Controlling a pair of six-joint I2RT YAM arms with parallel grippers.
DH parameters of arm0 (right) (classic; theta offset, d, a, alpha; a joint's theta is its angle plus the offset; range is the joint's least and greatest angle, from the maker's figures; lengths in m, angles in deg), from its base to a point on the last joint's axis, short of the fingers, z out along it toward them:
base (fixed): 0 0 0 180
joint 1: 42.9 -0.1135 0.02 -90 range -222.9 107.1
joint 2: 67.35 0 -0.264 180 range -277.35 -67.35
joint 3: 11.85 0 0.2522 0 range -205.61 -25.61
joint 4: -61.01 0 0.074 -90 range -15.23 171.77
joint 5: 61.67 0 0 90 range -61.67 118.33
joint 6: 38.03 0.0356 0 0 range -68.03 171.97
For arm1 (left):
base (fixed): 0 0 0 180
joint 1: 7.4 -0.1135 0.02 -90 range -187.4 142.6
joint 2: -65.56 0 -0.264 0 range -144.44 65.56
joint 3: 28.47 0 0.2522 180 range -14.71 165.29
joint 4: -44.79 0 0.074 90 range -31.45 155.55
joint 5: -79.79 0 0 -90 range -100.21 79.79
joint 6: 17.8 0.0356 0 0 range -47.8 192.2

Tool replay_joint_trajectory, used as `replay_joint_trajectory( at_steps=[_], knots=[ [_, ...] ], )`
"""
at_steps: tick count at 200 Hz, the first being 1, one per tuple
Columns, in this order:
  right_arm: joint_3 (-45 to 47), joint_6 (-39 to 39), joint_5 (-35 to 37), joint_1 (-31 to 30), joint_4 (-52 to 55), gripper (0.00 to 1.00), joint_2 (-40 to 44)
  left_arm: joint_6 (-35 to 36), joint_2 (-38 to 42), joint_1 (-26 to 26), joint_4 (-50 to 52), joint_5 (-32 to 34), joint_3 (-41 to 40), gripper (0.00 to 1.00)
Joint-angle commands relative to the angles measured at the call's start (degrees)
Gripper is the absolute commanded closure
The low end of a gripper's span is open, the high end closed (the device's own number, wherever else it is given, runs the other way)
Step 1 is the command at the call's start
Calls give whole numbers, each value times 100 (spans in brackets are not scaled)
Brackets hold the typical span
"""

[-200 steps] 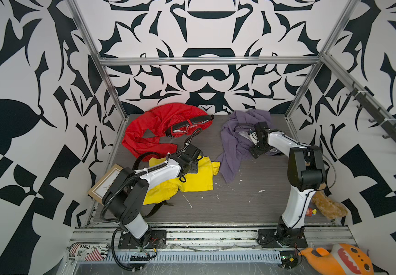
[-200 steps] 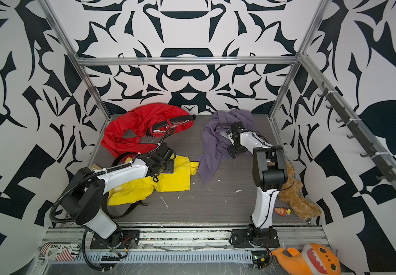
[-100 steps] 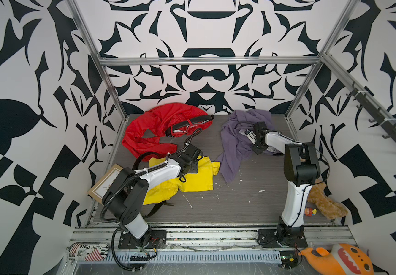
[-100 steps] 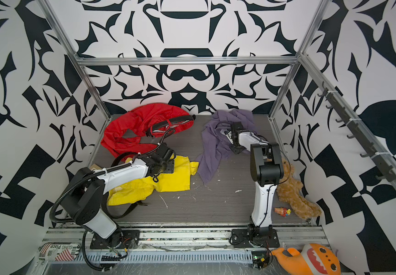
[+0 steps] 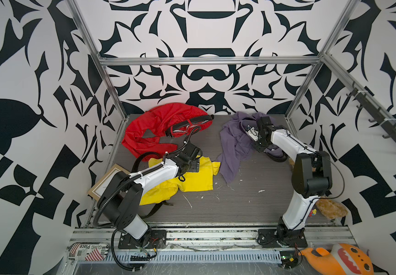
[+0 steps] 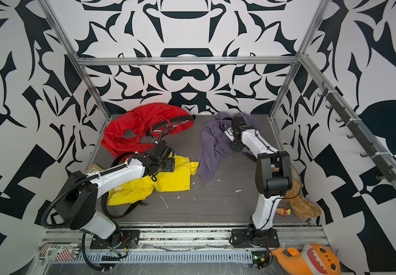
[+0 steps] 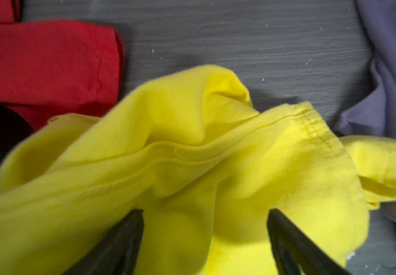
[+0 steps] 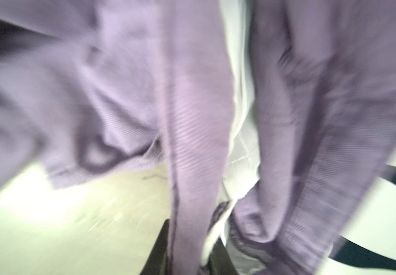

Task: Remove the belt from the trousers
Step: Adjust the trousers at the center of the board.

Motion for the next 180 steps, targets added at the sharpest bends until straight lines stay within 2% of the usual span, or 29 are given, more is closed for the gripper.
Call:
replay_joint_trajectory(
  at_steps=[1, 15, 59, 91, 100, 123, 144, 160, 180],
  knots=[
    [-670, 223, -593, -167, 962, 100, 916, 284, 625, 0, 49, 74, 352, 4],
    [-957, 301, -863, -261, 1378, 100, 1205, 468, 889, -1, 30, 71, 556, 0],
    [-1733, 286, -2474, -863, 2284, 100, 1971, 1004, 1292, 5, -56, -245, 1330, 0],
    [-2117, 438, -2983, -1627, 2773, 100, 2129, 1040, 1511, 1, 183, -138, 1710, 0],
    [-2114, 492, -3071, -1866, 2885, 100, 2162, 1032, 1824, 0, 213, -46, 1687, 1],
    [-1533, 638, -3586, -2153, 2856, 100, 2337, 1001, 2274, -3, 328, 211, 1502, 1],
    [-450, 934, -4048, -2158, 2345, 100, 2472, 1003, 2488, -10, 433, 264, 1272, 1],
    [252, 1131, -3927, -2150, 1937, 100, 2365, 968, 2436, -6, 516, 169, 1122, 1],
    [673, 1386, -3520, -2036, 1672, 100, 1889, 848, 2191, -5, 397, -190, 913, 1]
  ],
)
